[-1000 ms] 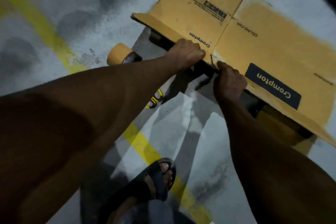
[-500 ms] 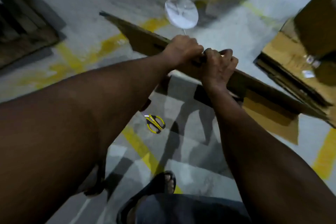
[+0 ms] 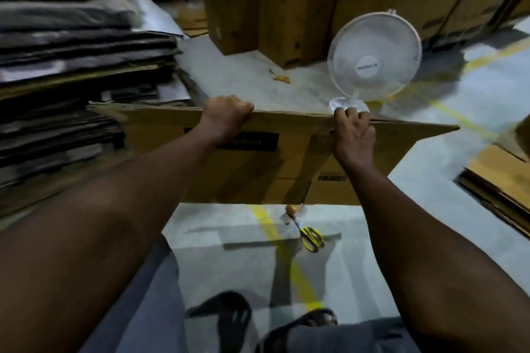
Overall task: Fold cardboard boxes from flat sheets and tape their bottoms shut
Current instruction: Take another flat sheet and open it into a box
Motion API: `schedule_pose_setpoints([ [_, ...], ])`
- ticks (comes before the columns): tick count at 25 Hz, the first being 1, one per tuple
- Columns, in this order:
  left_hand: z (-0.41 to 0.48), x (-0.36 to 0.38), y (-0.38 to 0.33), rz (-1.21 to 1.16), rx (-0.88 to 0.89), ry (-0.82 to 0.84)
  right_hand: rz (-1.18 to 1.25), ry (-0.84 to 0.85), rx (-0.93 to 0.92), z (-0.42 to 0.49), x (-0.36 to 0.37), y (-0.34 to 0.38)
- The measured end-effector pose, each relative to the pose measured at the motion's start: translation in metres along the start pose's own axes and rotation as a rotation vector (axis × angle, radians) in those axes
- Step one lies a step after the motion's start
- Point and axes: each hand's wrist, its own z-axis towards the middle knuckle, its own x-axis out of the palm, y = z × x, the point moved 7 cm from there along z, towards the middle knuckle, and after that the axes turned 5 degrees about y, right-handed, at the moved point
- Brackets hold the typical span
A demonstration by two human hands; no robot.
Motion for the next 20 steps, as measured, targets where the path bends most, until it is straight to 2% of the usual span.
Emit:
schedule_pose_setpoints([
  [6,-0.111,-0.005,0.131,0.041,-0.208,0.095,0.177,0.039,-0.227,-0.001,-0.002,0.18],
  [11,-0.205,0.034,0.213,-0.02,-0.437,0.11,0.284,0.031,-0.386,-0.011,0.022,0.307],
  [16,-0.269,0.108,0.247,-0.096,-0.606,0.2,0.326,0.068,-0.434,-0.041,0.08,0.375],
  [20,-0.304,0.166,0.236,-0.05,-0.644,0.316,0.19,0.13,-0.432,-0.097,0.137,0.39],
])
